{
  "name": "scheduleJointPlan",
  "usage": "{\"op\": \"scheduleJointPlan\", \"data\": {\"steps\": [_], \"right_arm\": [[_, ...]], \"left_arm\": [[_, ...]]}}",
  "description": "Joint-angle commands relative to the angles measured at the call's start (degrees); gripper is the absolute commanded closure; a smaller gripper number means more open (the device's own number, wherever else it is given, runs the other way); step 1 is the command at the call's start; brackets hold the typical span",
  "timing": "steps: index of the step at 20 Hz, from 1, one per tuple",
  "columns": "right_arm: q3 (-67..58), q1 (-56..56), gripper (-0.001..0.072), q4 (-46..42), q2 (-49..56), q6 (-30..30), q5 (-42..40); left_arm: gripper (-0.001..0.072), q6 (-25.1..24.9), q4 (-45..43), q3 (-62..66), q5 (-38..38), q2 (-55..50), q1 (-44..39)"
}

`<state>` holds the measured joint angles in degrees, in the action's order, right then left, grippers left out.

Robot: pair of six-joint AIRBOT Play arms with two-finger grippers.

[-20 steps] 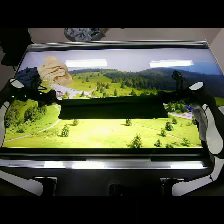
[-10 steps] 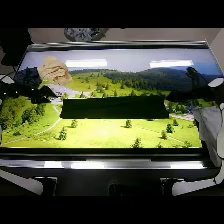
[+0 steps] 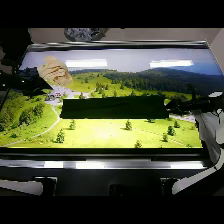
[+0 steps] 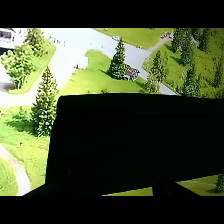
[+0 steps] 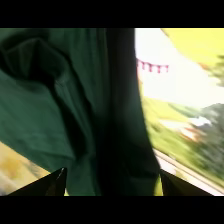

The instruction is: Fold the shirts.

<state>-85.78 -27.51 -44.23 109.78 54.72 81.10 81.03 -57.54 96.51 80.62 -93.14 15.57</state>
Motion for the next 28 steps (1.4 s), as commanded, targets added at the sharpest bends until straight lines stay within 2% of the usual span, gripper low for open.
{"op": "scheduleJointPlan", "data": {"steps": [1,4,5,6,7,8,9,11,14,17,19,22,28], "right_arm": [[-0.02,2.21,0.0001,6.05,2.95,0.61,0.85],[-0.02,5.68,0.0013,6.08,2.95,1.05,-1.68],[-0.02,6.64,0.0109,6.08,2.95,1.92,-2.86],[-0.02,7.45,0.0333,6.08,2.93,2.08,-4.15],[-0.04,8.11,0.0609,6.16,2.75,3.52,-4.72],[-0.04,8.55,0.0665,6.14,2.14,4.35,-4.90],[-0.04,8.85,0.0666,6.08,0.87,3.93,-5.05],[-0.04,9.20,0.0667,5.68,-2.86,3.56,-4.87],[-0.04,10.51,0.0667,3.58,-10.27,3.65,-2.97],[-0.04,12.59,0.0667,-0.09,-18.32,4.98,-0.44],[-0.04,13.86,0.0667,-1.62,-23.54,6.49,1.53],[-0.04,15.41,0.0667,-2.93,-30.77,8.61,3.30],[-0.04,15.63,0.0667,-3.87,-41.81,12.61,7.48]], "left_arm": [[0.0105,0.00,-0.02,0.07,0.02,2.10,-1.90],[0.0105,0.00,0.00,0.07,0.61,2.62,-4.00],[0.0105,-0.02,0.00,0.07,1.31,2.60,-4.68],[0.0104,-0.02,0.00,0.04,1.95,2.60,-5.46],[0.0105,-0.02,0.00,0.04,2.23,2.60,-6.36],[0.0111,-0.02,0.00,0.04,2.27,2.54,-7.52],[0.0132,-0.07,0.00,0.00,2.12,2.40,-8.92],[0.0664,-2.99,0.02,-1.73,0.28,2.25,-12.74],[0.0674,-3.45,3.06,-9.31,-8.44,2.16,-20.87],[0.0675,-3.45,12.61,-17.92,-20.24,1.03,-29.46],[0.0675,-3.48,18.99,-18.97,-26.38,-1.88,-34.75],[0.0675,-3.48,27.78,-14.21,-28.63,-8.98,-40.79],[0.0676,-0.39,34.14,-2.01,-28.68,-21.73,-49.59]]}}
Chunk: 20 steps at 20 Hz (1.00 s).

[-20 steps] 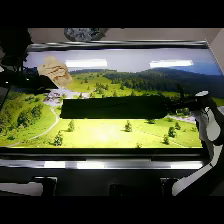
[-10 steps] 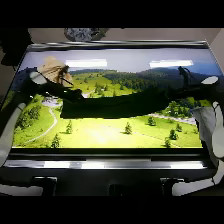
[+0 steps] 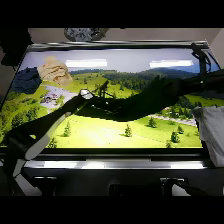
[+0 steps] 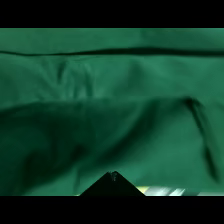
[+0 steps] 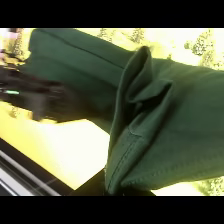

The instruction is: Fold the shirts.

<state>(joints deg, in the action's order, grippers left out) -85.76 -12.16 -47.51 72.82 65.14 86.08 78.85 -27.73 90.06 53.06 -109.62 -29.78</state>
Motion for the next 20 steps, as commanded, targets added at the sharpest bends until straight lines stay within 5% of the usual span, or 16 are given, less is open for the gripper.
{"op": "scheduleJointPlan", "data": {"steps": [1,7,14,20], "right_arm": [[-0.07,0.28,0.0667,-0.59,-6.21,2.23,3.08],[-0.04,0.28,0.0667,-5.46,-8.09,2.21,2.23],[-0.07,12.20,0.0668,2.64,3.08,0.61,-8.83],[-0.07,27.28,0.0667,16.06,19.47,-0.46,-28.09]], "left_arm": [[0.0676,1.75,5.49,5.51,-1.62,-6.78,-5.62],[0.0679,-1.86,12.15,6.51,-7.13,-8.00,-7.19],[0.0679,-1.88,-16.37,6.51,2.60,11.91,5.35],[0.0677,-1.88,-18.91,6.51,6.14,30.71,20.39]]}}
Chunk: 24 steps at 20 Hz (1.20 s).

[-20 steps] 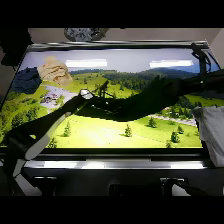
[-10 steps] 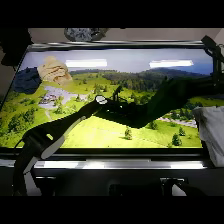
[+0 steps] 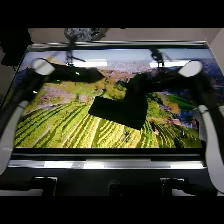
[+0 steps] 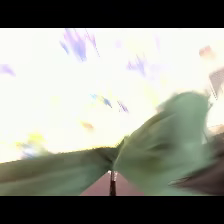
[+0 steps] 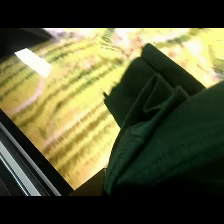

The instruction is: Fold the shirts.

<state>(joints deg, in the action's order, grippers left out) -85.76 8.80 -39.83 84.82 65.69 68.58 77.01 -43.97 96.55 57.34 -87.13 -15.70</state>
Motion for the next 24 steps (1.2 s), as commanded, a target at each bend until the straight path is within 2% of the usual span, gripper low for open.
{"op": "scheduleJointPlan", "data": {"steps": [1,3,4,5,6,8,10,12,14,15,16,17,18,20,22,23,24], "right_arm": [[-0.11,7.89,0.0667,11.41,10.40,-1.27,-13.64],[-0.11,10.58,0.0661,17.81,16.02,-1.42,-18.16],[-0.11,11.67,0.0485,21.18,18.53,-1.42,-19.69],[-0.11,12.22,0.0151,24.30,20.37,-2.27,-20.46],[-0.11,12.22,0.0040,26.88,21.24,-5.42,-20.44],[-0.11,10.01,0.0041,25.66,20.72,-8.11,-17.62],[-0.11,5.29,0.0043,19.78,18.78,-7.89,-11.63],[-0.11,-0.76,0.0043,6.62,15.56,-4.52,-3.15],[0.00,-6.64,0.0045,-14.12,11.93,2.03,7.65],[0.63,-8.74,0.0046,-23.41,10.38,3.45,11.69],[2.78,-10.36,0.0077,-29.99,8.70,3.82,14.14],[6.54,-11.34,0.0094,-31.50,7.15,4.24,13.40],[10.47,-11.96,0.0093,-28.94,6.27,4.22,10.40],[17.53,-12.22,0.0084,-18.32,6.32,2.60,1.09],[22.56,-12.17,0.0084,-3.17,7.08,-2.03,-8.66],[23.82,-12.17,0.0084,3.87,8.02,-5.42,-10.45],[24.00,-12.11,0.0084,6.82,9.33,-6.12,-9.79]], "left_arm": [[0.0677,-0.04,-2.67,0.02,1.88,10.51,7.93],[0.0677,-0.07,-2.67,0.02,2.23,14.34,10.29],[0.0677,-0.07,-2.67,0.02,2.91,15.72,11.08],[0.0677,-0.09,-2.84,0.02,3.78,16.55,11.54],[0.0677,-0.09,-3.54,0.00,4.76,17.00,11.72],[0.0677,-0.09,-6.29,0.00,6.73,17.07,11.67],[0.0677,-0.07,-9.20,-0.07,7.67,16.94,11.69],[0.0676,-0.09,-12.50,-0.07,7.67,16.94,11.69],[0.0676,-0.07,-15.34,-0.07,7.69,16.94,11.69],[0.0676,-0.07,-16.15,-0.07,7.72,16.94,11.69],[0.0676,-0.07,-16.33,-0.07,7.82,16.94,11.69],[0.0676,-0.07,-16.28,-0.13,7.85,16.94,11.69],[0.0676,0.04,-16.26,-0.13,7.85,16.92,11.67],[0.0676,0.15,-15.67,-0.13,7.87,16.94,11.67],[0.0676,0.13,-15.39,-0.13,8.13,16.94,11.56],[0.0676,0.13,-15.39,-0.13,8.63,16.94,11.56],[0.0676,0.13,-15.39,-0.15,9.01,16.94,11.56]]}}
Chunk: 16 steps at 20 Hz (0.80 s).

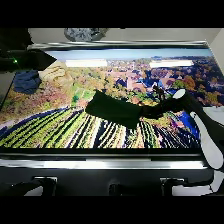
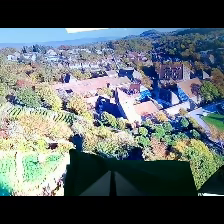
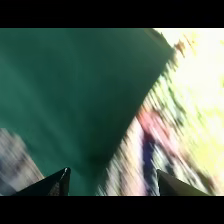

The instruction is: Fold the shirts.

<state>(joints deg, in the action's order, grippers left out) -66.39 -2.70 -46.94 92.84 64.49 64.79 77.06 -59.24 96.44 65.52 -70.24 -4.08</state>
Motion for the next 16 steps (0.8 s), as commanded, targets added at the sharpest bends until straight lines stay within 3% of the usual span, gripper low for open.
{"op": "scheduleJointPlan", "data": {"steps": [1,2,4,5,6,8,9,16], "right_arm": [[4.63,-0.55,0.0085,15.39,2.78,-4.74,-5.22],[4.63,-0.57,0.0108,16.76,4.09,-4.76,-4.68],[4.63,-0.57,0.0255,19.87,5.14,-5.88,-3.02],[4.61,-0.57,0.0401,21.62,5.11,-7.76,-1.70],[4.61,-0.70,0.0647,23.85,4.96,-10.67,-0.85],[2.82,-2.05,0.0668,24.46,3.17,-18.23,2.56],[1.11,-3.58,0.0668,22.34,1.33,-18.08,3.28],[-18.01,-28.39,0.0668,7.78,-10.38,-3.87,13.18]], "left_arm": [[0.0676,0.09,-0.11,-0.04,1.05,0.04,-0.07],[0.0676,0.09,-0.11,-0.04,1.05,0.04,-0.07],[0.0676,0.07,-0.13,-0.04,1.07,0.04,-0.07],[0.0676,0.07,-0.13,-0.04,1.05,0.02,-0.04],[0.0676,0.07,-0.13,-0.04,0.96,-0.02,-0.04],[0.0675,0.07,-0.15,-0.13,0.96,-0.07,-0.04],[0.0675,0.04,-0.17,-0.13,1.01,-0.07,-0.04],[0.0675,-0.13,-0.35,-0.13,1.01,-0.09,0.00]]}}
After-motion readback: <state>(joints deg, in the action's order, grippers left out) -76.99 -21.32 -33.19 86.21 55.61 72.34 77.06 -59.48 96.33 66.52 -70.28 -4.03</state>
